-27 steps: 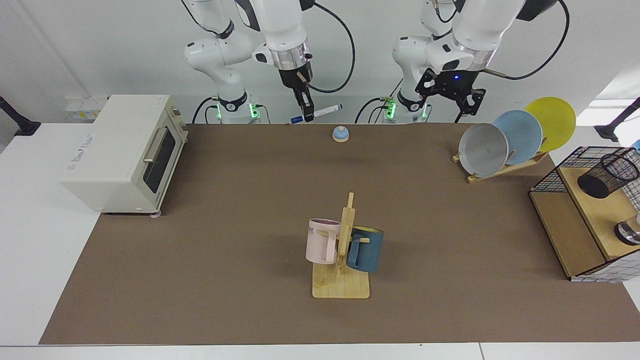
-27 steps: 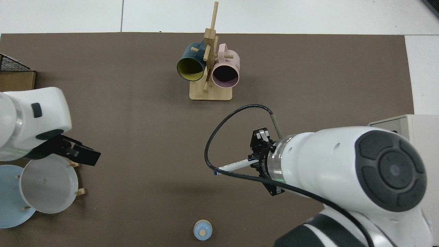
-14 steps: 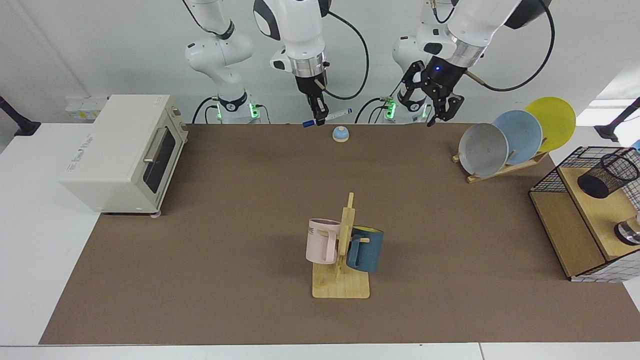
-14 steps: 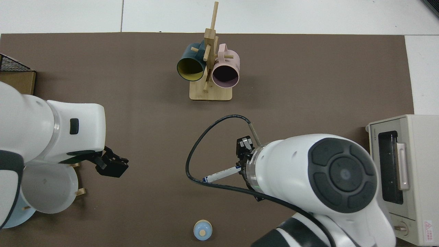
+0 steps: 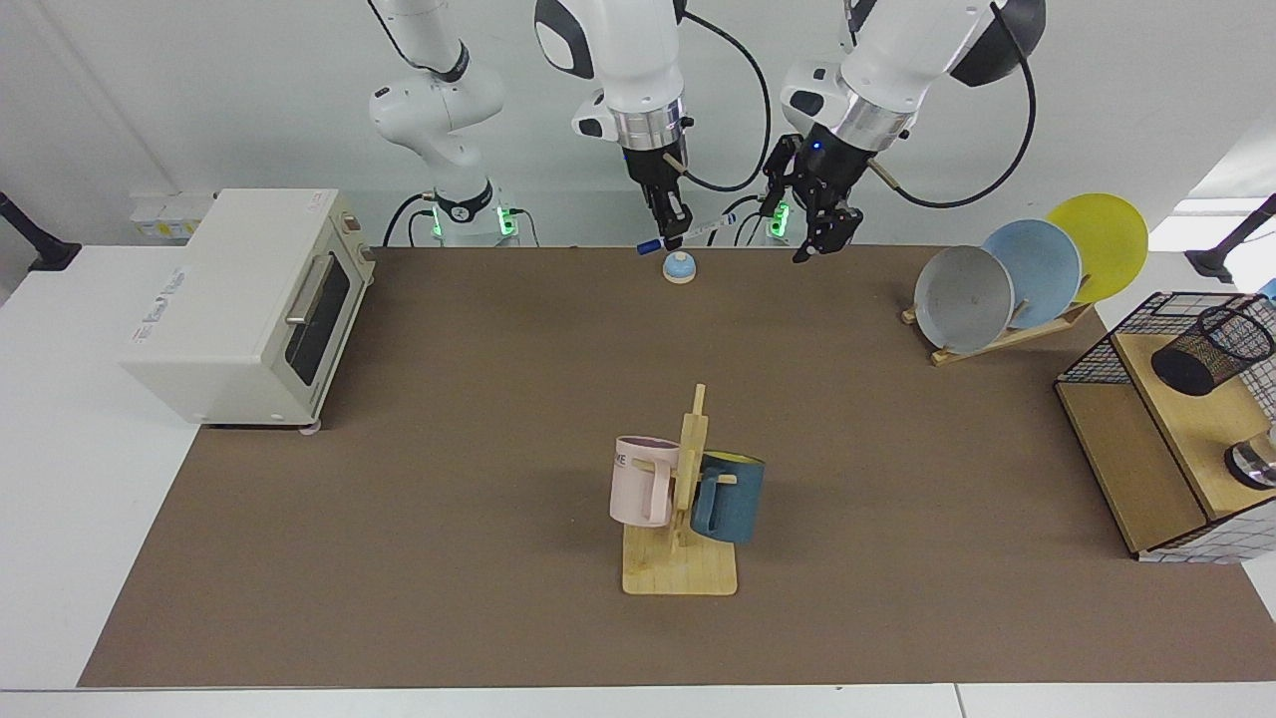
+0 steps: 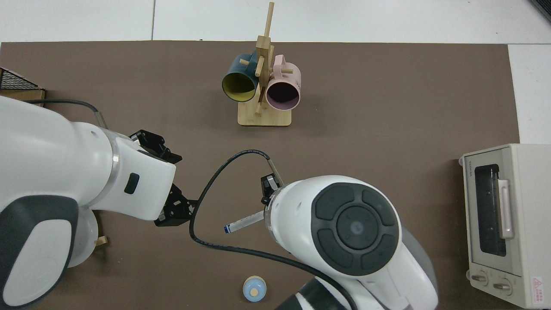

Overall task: Put markers into pen holder
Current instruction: 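Bring the marker to the middle while the left gripper reaches it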

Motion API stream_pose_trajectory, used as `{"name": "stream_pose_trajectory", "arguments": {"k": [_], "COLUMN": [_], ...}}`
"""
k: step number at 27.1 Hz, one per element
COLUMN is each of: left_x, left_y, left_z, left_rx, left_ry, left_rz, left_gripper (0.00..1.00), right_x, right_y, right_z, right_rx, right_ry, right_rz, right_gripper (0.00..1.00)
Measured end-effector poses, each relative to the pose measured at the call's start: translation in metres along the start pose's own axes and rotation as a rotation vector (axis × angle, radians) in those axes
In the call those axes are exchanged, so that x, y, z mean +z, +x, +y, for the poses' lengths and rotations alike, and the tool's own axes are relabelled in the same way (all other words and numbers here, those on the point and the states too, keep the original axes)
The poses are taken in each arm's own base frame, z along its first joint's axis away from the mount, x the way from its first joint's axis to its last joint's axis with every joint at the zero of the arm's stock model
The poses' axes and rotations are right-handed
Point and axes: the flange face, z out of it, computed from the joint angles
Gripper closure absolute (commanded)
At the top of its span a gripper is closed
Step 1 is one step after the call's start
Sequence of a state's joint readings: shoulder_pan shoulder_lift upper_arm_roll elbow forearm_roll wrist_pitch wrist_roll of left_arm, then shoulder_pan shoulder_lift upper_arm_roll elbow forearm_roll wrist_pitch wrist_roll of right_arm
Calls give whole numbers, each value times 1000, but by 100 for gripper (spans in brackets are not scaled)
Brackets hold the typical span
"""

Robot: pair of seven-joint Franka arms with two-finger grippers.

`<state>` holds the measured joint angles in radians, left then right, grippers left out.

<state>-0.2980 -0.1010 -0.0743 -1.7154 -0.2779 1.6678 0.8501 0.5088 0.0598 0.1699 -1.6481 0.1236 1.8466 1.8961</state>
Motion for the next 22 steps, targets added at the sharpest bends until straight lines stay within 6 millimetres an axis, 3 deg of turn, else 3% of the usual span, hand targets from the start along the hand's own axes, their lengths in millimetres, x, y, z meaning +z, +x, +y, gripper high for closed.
{"name": "stream_pose_trajectory", "arguments": {"k": [15,20,22], "left_x": [41,51,53], "left_y": [40,44,44], "left_z": [38,45,45], "left_rx": [21,24,23], "left_ry": [-4,-10,-12], "left_rz": [25,19,16], "left_gripper": [18,19,24], "right_x": [6,6,6], "right_y": [-8,-5,-4], "right_z": [-18,-20,-20], "right_rx": [11,17,19], "right_ry": [4,4,4], "right_rz": [-10,-8,-7], "right_gripper": [100,100,100]}}
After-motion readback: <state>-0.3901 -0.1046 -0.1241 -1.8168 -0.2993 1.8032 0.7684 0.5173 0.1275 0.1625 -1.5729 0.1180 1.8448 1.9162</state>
